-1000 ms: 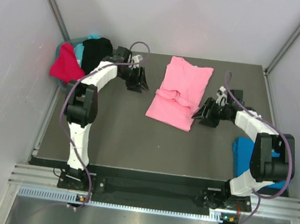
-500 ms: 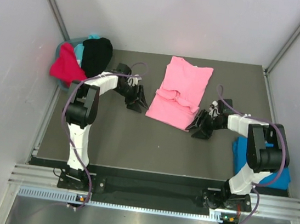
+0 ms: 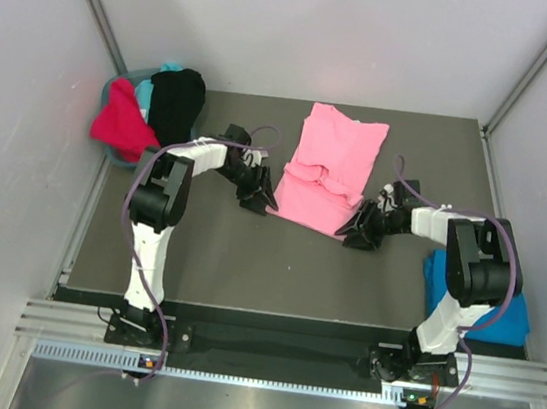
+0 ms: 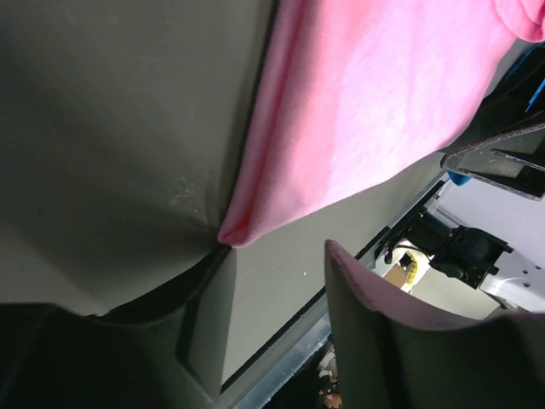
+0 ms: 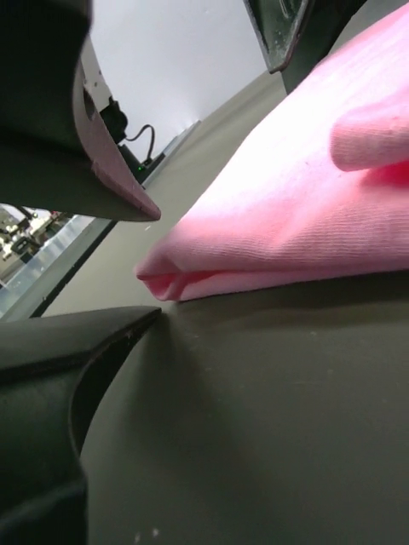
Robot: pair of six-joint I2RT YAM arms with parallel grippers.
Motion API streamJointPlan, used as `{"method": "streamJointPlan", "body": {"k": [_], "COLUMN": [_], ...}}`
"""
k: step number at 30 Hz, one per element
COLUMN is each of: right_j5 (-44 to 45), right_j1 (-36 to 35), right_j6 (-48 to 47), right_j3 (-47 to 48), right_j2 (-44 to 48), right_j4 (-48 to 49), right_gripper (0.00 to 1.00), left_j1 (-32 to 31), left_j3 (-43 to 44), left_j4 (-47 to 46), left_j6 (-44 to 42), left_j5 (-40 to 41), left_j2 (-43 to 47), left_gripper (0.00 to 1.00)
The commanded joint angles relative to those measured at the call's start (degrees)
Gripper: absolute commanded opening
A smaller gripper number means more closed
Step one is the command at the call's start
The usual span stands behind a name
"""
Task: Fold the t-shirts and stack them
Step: Fold the tshirt
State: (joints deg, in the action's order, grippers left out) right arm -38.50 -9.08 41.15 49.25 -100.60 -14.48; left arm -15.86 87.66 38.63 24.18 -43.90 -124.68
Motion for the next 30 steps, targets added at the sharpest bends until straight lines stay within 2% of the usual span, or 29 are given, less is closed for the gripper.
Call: {"method": "streamJointPlan", "body": {"k": [1,7,12,14,19,21,25,30], "right_j5": [2.6,3.7,4.6,4.4,3.8,3.7,4.1,2.0], "right_j1": [-0.2,-0.1,-0.2,-0.2,-0.1,-0.1,-0.1,0.5], "right_j6": [0.3,0.9,1.0,1.3,1.4,1.2,1.1,-2.5], "right_j3": [1.5,2.0,1.9,1.7,1.1,1.0,1.3,3.7], "right_j2": [-1.7,-2.6,-2.9,-3.1,-3.6,-3.3,-2.0,1.8], "right_j4": [2.3,2.5,2.4,3.2,4.4,4.5,4.2,0.9], "right_gripper": [0.43,0.4,0.4,0.36,0.23,0.19,0.0,0.0], "left_j1": [-0.1,-0.1,0.1,0.0,-0.1,-0.1,0.0,0.0], "left_j3": [1.7,1.8,1.7,2.2,2.8,2.7,1.1,-0.7], "left_j4": [-1.2,-1.2,-1.3,-2.1,-3.9,-4.0,-3.7,-3.9], "left_j6": [0.8,1.0,1.4,2.1,3.2,3.3,3.0,3.0], "left_j5": [-0.3,0.7,2.0,2.0,1.2,1.4,1.1,0.1], "left_j2": [-1.3,-2.1,-2.6,-3.2,-4.1,-3.7,-1.7,3.3], "left_gripper": [0.49,0.39,0.41,0.41,0.0,0.0,0.0,0.0]}}
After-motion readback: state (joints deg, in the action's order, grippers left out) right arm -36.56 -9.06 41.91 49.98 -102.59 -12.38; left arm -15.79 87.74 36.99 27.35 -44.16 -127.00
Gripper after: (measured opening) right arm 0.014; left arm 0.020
